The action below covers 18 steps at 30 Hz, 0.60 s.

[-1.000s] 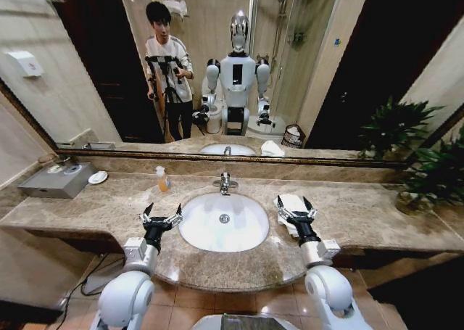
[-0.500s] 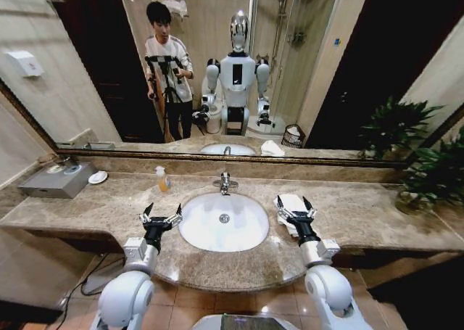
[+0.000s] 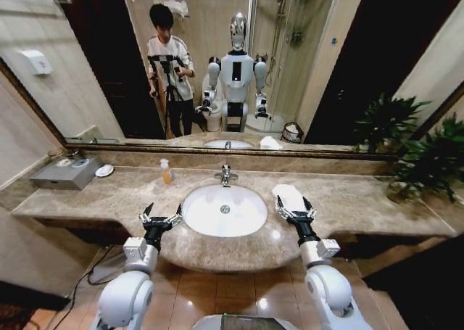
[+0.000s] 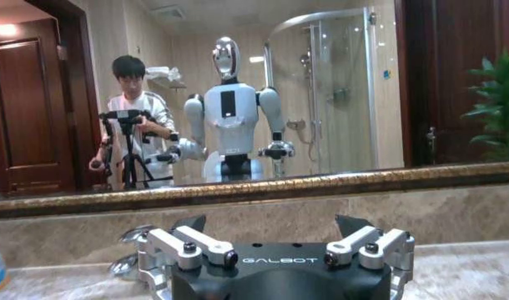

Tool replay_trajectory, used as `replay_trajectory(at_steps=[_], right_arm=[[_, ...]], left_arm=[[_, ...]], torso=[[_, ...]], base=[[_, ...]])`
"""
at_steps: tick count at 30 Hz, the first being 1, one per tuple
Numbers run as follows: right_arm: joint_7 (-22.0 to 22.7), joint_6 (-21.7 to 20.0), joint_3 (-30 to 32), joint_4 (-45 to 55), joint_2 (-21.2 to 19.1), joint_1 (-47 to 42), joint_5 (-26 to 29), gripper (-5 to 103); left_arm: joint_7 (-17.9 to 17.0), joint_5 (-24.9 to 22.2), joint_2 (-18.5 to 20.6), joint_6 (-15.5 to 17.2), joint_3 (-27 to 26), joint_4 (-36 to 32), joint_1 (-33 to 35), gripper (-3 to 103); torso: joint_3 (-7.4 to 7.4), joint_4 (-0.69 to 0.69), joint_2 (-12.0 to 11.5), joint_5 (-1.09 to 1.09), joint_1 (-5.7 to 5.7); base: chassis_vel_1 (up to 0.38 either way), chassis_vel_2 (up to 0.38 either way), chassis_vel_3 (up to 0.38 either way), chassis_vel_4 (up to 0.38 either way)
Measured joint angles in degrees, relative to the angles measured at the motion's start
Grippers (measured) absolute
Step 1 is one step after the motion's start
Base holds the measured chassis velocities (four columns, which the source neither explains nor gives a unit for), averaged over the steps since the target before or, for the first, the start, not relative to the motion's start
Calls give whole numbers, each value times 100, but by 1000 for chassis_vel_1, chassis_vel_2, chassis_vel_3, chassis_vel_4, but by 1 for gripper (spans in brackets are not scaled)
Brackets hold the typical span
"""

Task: Pick up the towel from the sink counter and wipe the mirror surface.

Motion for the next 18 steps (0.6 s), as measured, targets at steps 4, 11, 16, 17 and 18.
replay_trajectory(at_steps=[4,11,16,17,18], right_arm=[[1,0,0,0,-1,-2,1,100],[2,-1,-1,0,-1,-1,4,100],[2,-1,-1,0,-1,0,4,100],[2,-1,-1,0,-1,0,5,100],[2,-1,-1,0,-1,0,5,100]], left_arm=[[0,0,0,0,0,0,0,100],[0,0,0,0,0,0,0,100],[0,0,0,0,0,0,0,100],[0,0,0,0,0,0,0,100],[0,0,0,0,0,0,0,100]], torso=[[-2,-2,3,-1,-6],[-2,-1,2,1,-4],[0,-1,1,1,-1],[-1,-1,1,0,-1],[-1,-1,2,-1,-2]], base=[[206,-199,-212,200],[196,-196,-194,189],[173,-199,-184,180],[170,-174,-144,192],[168,-174,-167,207]])
